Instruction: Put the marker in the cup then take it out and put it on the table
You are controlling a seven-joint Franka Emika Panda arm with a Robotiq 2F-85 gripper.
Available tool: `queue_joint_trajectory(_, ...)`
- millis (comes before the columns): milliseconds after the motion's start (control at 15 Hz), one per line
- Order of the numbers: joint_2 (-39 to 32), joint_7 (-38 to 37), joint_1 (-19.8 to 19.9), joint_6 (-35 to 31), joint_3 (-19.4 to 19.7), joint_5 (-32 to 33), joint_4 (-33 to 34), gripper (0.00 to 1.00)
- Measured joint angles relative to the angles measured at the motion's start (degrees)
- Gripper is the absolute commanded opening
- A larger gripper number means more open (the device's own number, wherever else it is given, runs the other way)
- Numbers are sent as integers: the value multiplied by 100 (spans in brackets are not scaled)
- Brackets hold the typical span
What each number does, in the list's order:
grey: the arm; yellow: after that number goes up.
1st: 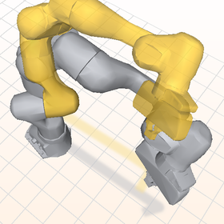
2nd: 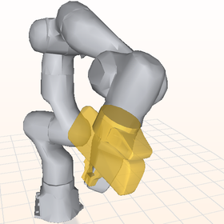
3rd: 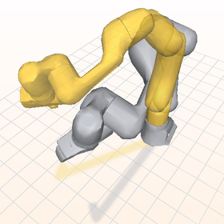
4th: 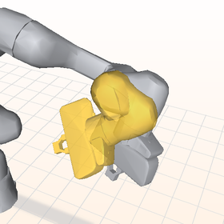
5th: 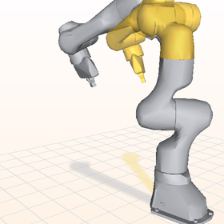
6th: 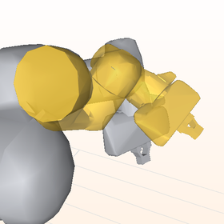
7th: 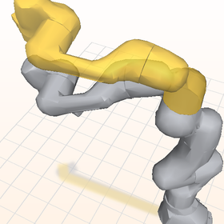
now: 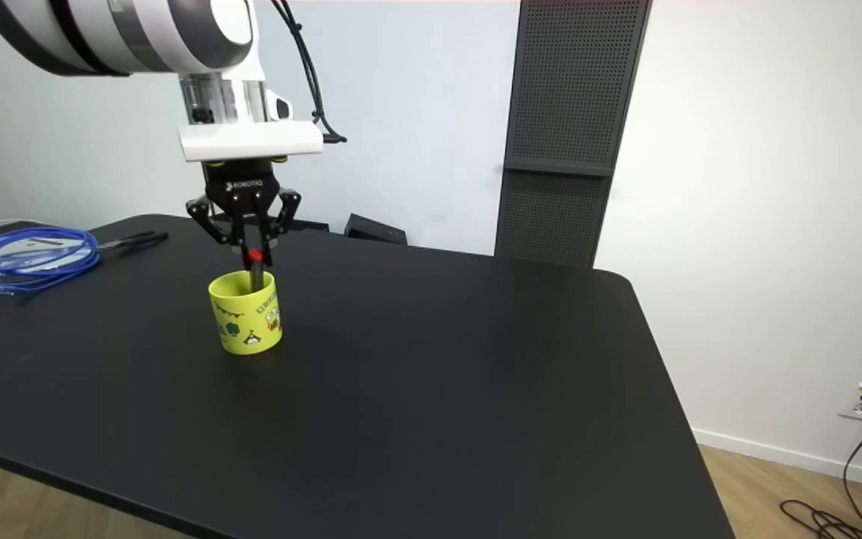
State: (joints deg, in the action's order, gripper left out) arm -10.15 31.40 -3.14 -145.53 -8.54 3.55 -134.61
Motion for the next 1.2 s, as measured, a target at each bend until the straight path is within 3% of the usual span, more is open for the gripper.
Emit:
queue_joint_trajectory(733, 1387, 16, 10, -23, 258, -295, -336, 6)
queue_joint_trajectory(1200, 1425, 244, 8, -265, 629, -735, -479, 6)
